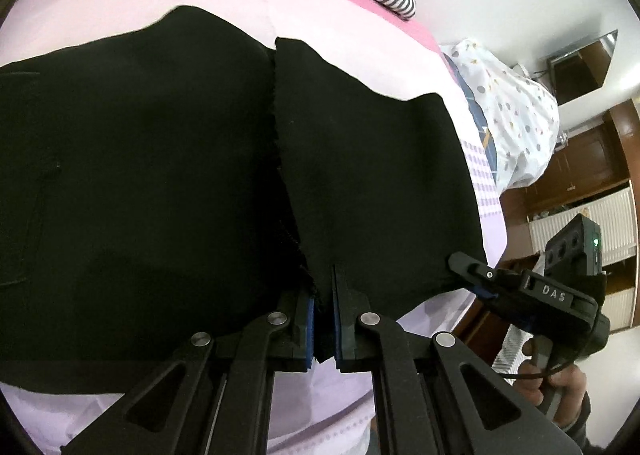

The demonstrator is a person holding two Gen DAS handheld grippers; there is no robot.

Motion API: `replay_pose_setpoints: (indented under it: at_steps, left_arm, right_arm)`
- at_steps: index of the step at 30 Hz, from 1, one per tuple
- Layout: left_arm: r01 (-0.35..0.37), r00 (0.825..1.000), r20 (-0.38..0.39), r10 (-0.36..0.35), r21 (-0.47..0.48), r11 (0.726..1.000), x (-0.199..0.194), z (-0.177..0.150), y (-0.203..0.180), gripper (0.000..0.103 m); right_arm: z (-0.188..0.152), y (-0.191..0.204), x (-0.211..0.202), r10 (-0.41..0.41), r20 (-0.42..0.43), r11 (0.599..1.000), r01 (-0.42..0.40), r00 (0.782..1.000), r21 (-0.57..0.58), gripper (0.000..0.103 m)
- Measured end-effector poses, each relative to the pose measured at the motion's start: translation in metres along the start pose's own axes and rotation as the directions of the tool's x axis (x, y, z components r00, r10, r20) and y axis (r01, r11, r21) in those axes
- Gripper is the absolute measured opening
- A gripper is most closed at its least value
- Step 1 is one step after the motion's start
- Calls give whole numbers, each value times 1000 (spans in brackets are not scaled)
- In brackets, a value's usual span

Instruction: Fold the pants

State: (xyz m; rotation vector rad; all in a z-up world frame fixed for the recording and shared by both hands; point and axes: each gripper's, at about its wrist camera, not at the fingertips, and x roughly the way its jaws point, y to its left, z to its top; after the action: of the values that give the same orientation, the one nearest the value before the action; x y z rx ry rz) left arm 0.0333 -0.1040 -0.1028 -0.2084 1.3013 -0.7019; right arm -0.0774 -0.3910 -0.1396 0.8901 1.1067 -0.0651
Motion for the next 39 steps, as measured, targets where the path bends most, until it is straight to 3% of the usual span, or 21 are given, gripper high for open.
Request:
replay_pose_setpoints:
  at_steps: [5,8,12,15,17,20,24,27,30,32,38,39]
  left_arm:
    - [-28,1000,2,28,6,1000,-8,-3,5,7]
    - [-73,997,-36,74,13,997,3,-8,8,7]
    - [-89,996,-28,90,22,996,9,-6,10,7]
    - [-85,996,-35,86,24,996,9,-5,11,10]
    - [-79,996,-37,78,-4,997,3,-5,16,19]
    - [-97,995,4,97,-12,995,-14,-4,23,20]
    - [-124,982,146,119,23,992,-45,1,19,20]
    - [-142,973,196,122,90,986,-48,6,6,21]
    - [-132,979,174,103,170,977,-32,9,-13,21]
    - [-133,985,138,103,225,965,-19,8,-23,21]
    - [-110,992,-23,123,304,946,25,-3,-27,20]
    - [-109,993,-13,119,313,944,27,-4,-28,21]
  right_arm:
    - [-9,14,4,-35,-5,996,34,999,-84,18]
    - [-9,16,12,-78,-13,993,76,997,-91,21]
    - [-7,14,15,-92,-16,993,90,996,-80,22]
    - [-7,10,13,-80,-27,995,78,996,-59,25]
    - [-5,9,7,-76,-43,996,74,996,-50,30]
    - [-9,14,-6,-95,-70,993,90,993,-82,34]
    - [-16,28,-27,-114,-100,978,94,988,-186,34]
    - [-11,45,-45,-128,-16,953,118,992,-279,34]
    - [9,59,-49,-175,113,918,203,978,-339,34]
    - [25,64,-43,-166,152,908,211,974,-361,34]
    - [70,70,-1,-229,186,875,285,956,-392,33]
    - [77,70,5,-234,185,873,290,955,-392,33]
